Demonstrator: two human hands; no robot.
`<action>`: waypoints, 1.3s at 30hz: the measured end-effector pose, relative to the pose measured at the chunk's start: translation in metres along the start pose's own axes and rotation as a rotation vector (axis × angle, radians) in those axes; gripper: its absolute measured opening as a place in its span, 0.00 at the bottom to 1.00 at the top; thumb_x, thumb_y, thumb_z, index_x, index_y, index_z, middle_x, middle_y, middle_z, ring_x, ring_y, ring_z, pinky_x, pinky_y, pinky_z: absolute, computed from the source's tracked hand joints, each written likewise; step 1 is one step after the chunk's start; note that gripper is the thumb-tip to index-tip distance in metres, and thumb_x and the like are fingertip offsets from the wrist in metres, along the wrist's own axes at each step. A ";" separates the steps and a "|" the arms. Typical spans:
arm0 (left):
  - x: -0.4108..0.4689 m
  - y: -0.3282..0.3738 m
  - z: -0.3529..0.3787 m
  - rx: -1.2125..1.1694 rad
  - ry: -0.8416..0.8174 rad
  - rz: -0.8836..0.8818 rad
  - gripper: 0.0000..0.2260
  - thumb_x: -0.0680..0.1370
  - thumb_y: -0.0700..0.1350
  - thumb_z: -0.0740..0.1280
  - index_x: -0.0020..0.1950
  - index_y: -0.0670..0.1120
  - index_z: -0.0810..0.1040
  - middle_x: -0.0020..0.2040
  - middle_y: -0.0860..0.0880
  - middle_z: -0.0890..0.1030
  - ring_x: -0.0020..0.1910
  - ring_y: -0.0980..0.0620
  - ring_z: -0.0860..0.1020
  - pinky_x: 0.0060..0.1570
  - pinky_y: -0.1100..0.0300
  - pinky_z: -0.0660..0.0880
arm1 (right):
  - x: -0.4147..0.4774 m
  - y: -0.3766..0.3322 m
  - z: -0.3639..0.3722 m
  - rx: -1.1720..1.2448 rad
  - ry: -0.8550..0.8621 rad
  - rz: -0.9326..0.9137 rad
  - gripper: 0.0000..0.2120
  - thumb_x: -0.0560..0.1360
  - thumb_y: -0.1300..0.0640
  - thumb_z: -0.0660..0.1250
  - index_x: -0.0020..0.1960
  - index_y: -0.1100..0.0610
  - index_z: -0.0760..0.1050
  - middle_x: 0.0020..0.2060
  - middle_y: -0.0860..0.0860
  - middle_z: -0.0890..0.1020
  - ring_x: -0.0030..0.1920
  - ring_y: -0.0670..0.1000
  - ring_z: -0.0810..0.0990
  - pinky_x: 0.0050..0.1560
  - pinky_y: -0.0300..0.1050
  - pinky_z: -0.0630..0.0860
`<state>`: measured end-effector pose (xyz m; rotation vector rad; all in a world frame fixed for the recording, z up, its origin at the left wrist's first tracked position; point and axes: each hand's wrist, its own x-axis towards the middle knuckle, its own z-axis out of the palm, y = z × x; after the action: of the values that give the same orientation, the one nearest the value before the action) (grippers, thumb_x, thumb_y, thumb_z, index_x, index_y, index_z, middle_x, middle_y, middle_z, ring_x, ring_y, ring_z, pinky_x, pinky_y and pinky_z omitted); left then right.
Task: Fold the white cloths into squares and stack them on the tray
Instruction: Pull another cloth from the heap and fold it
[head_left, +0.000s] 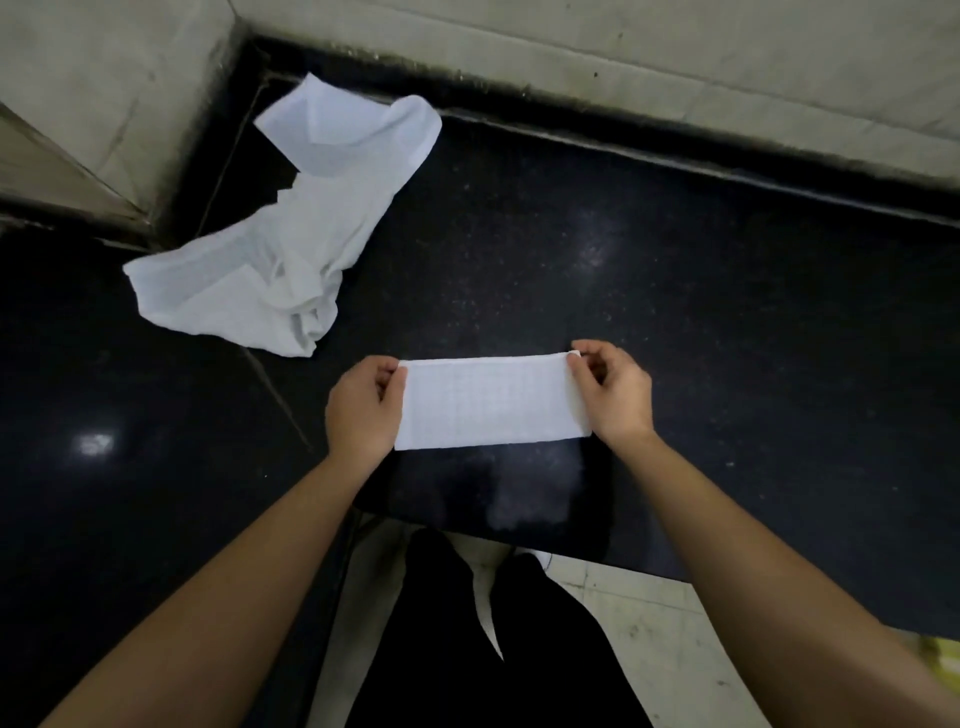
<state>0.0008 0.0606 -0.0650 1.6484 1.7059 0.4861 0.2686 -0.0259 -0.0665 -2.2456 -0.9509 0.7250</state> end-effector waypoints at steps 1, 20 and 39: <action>0.001 -0.005 0.004 0.051 0.028 0.046 0.08 0.81 0.48 0.66 0.54 0.46 0.81 0.42 0.52 0.80 0.44 0.51 0.78 0.46 0.54 0.75 | 0.000 0.003 0.004 -0.026 0.025 -0.020 0.10 0.80 0.50 0.67 0.60 0.50 0.81 0.48 0.47 0.81 0.46 0.46 0.80 0.53 0.42 0.77; -0.001 -0.022 0.036 0.391 0.271 0.248 0.11 0.82 0.43 0.63 0.63 0.44 0.79 0.43 0.43 0.77 0.42 0.44 0.74 0.34 0.50 0.71 | -0.036 -0.055 0.053 0.312 0.199 -0.248 0.17 0.85 0.58 0.57 0.70 0.62 0.74 0.62 0.55 0.79 0.63 0.50 0.79 0.66 0.49 0.75; 0.000 -0.029 0.039 0.479 0.335 0.358 0.11 0.80 0.41 0.65 0.61 0.44 0.82 0.40 0.44 0.75 0.38 0.45 0.71 0.30 0.58 0.64 | -0.004 -0.003 0.007 0.119 0.299 -0.007 0.15 0.84 0.55 0.58 0.67 0.57 0.78 0.60 0.49 0.78 0.56 0.40 0.77 0.62 0.36 0.74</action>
<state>0.0078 0.0489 -0.1118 2.3506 1.8714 0.5770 0.2597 -0.0253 -0.0683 -2.1674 -0.7495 0.4140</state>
